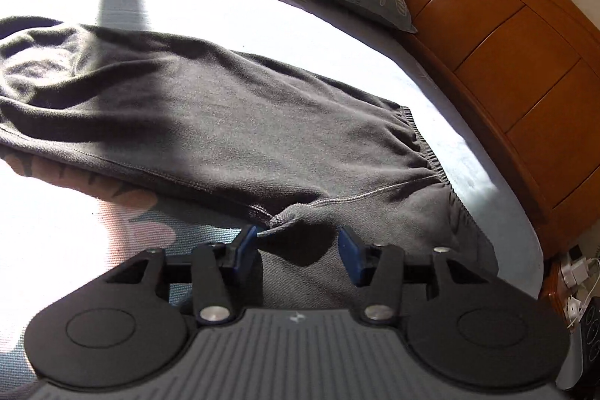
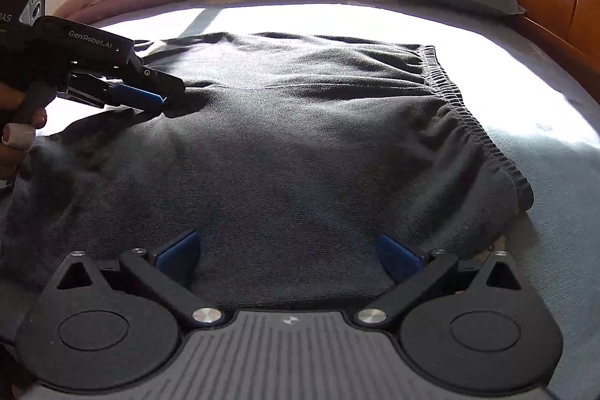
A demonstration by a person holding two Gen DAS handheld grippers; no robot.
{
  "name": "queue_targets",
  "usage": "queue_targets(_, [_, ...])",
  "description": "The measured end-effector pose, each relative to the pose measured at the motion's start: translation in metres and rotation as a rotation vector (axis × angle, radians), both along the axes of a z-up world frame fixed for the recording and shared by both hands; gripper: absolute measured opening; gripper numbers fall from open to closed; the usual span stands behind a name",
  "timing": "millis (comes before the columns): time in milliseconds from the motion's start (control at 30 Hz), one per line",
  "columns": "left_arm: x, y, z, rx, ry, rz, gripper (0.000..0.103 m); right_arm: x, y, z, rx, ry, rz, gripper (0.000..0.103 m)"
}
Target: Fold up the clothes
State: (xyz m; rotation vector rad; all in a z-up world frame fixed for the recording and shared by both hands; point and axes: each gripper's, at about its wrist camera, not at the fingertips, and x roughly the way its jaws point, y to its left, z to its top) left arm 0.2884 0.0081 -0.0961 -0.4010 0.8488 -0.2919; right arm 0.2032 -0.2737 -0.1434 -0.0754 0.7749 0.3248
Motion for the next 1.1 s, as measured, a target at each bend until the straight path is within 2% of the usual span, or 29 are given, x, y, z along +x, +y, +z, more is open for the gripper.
queue_targets(133, [-0.023, -0.009, 0.012, -0.021, 0.000, -0.107, 0.056, 0.000, 0.000, -0.001, 0.005, -0.014, -0.002, 0.103])
queue_targets(233, [-0.043, -0.014, 0.007, 0.020, 0.036, -0.153, 0.061, 0.000, 0.000, -0.002, 0.008, -0.023, -0.003, 0.103])
queue_targets(300, [-0.054, -0.009, 0.002, 0.093, 0.054, -0.112, 0.060, -0.001, 0.000, -0.003, 0.010, -0.027, -0.002, 0.103])
queue_targets(333, [-0.058, -0.002, 0.003, 0.115, 0.059, -0.071, 0.057, -0.001, 0.000, -0.003, 0.010, -0.028, -0.002, 0.103])
queue_targets(467, [-0.071, 0.020, 0.010, 0.190, 0.070, 0.073, 0.054, -0.003, 0.000, -0.004, 0.015, -0.041, -0.004, 0.103])
queue_targets(533, [-0.079, 0.022, 0.017, 0.163, 0.047, 0.042, 0.058, -0.005, 0.000, -0.005, 0.018, -0.048, -0.005, 0.103])
queue_targets(600, [-0.088, 0.018, 0.017, 0.130, 0.049, -0.019, 0.064, -0.006, 0.000, -0.006, 0.019, -0.055, -0.005, 0.103])
queue_targets(633, [-0.091, 0.019, 0.017, 0.128, 0.055, -0.020, 0.065, -0.006, 0.000, -0.006, 0.020, -0.059, -0.006, 0.103])
queue_targets(733, [-0.099, 0.028, 0.014, 0.151, 0.081, 0.051, 0.066, -0.007, -0.001, -0.007, 0.021, -0.064, -0.006, 0.103])
queue_targets(800, [-0.105, 0.035, 0.012, 0.167, 0.098, 0.098, 0.058, -0.008, -0.002, -0.007, 0.023, -0.066, -0.006, 0.103])
queue_targets(900, [-0.113, 0.045, 0.009, 0.191, 0.124, 0.169, 0.058, -0.010, -0.002, -0.008, 0.028, -0.078, -0.006, 0.103])
queue_targets(1000, [-0.124, 0.044, 0.012, 0.222, 0.124, 0.134, 0.062, -0.011, -0.002, -0.009, 0.031, -0.087, -0.008, 0.103])
queue_targets(1100, [-0.138, 0.045, 0.002, 0.251, 0.163, 0.129, 0.065, -0.012, -0.002, -0.010, 0.031, -0.091, -0.011, 0.103])
